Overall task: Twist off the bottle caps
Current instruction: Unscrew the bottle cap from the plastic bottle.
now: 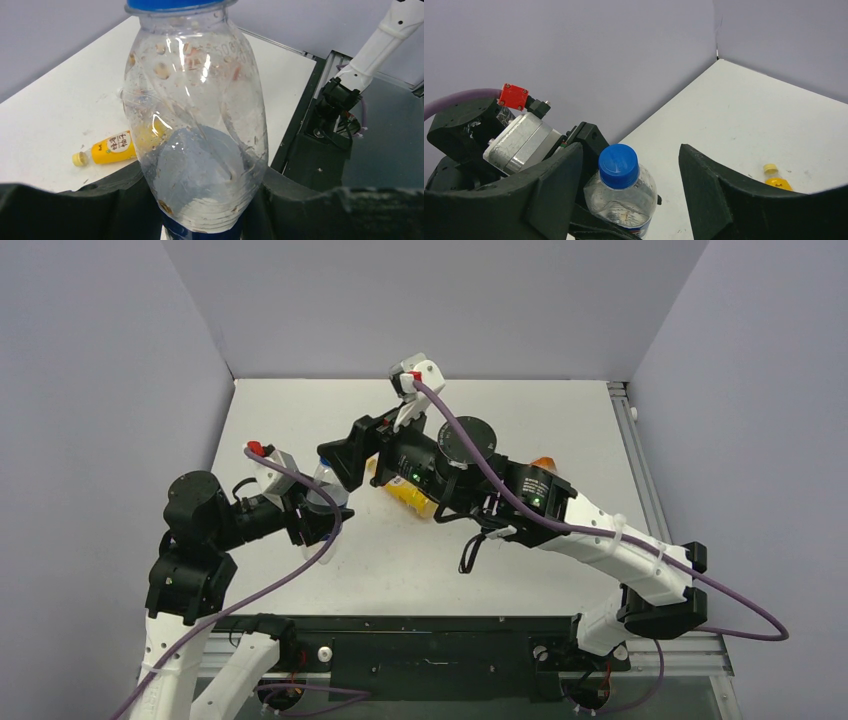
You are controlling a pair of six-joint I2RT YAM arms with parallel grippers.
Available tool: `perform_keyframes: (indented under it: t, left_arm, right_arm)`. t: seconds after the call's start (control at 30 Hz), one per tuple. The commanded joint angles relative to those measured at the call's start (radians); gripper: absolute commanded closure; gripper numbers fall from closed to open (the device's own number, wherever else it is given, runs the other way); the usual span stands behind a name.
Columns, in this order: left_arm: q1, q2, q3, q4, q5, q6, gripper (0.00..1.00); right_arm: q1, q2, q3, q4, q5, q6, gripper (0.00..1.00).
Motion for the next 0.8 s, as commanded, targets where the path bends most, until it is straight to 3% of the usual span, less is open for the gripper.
perform_keyframes:
  t: [0.0, 0.2, 0.37, 0.6, 0.7, 0.77]
  left_arm:
    - [-0.007, 0.000, 0.003, 0.032, -0.057, 0.045, 0.83]
    - [-0.012, -0.005, 0.005, 0.018, -0.072, 0.091, 0.83]
    - [-0.014, -0.008, 0.010, 0.007, -0.078, 0.137, 0.83]
    - [-0.018, -0.016, 0.002, 0.007, -0.083, 0.157, 0.83]
    - [-0.018, -0.022, -0.007, 0.014, -0.077, 0.150, 0.83]
    - [-0.018, -0.024, -0.005, 0.028, -0.057, 0.127, 0.84]
  right_arm:
    - [0.010, 0.030, 0.043, -0.021, 0.003, 0.002, 0.35]
    - [0.010, 0.089, 0.124, -0.085, -0.038, -0.005, 0.40]
    - [0.010, 0.092, 0.128, -0.078, -0.042, -0.002, 0.58]
    - [0.011, 0.065, 0.087, -0.046, -0.061, 0.001, 0.91]
    - [0.009, 0.029, 0.056, -0.010, -0.096, -0.003, 1.00]
    - [0.001, 0.012, 0.044, 0.004, -0.155, -0.008, 1.00]
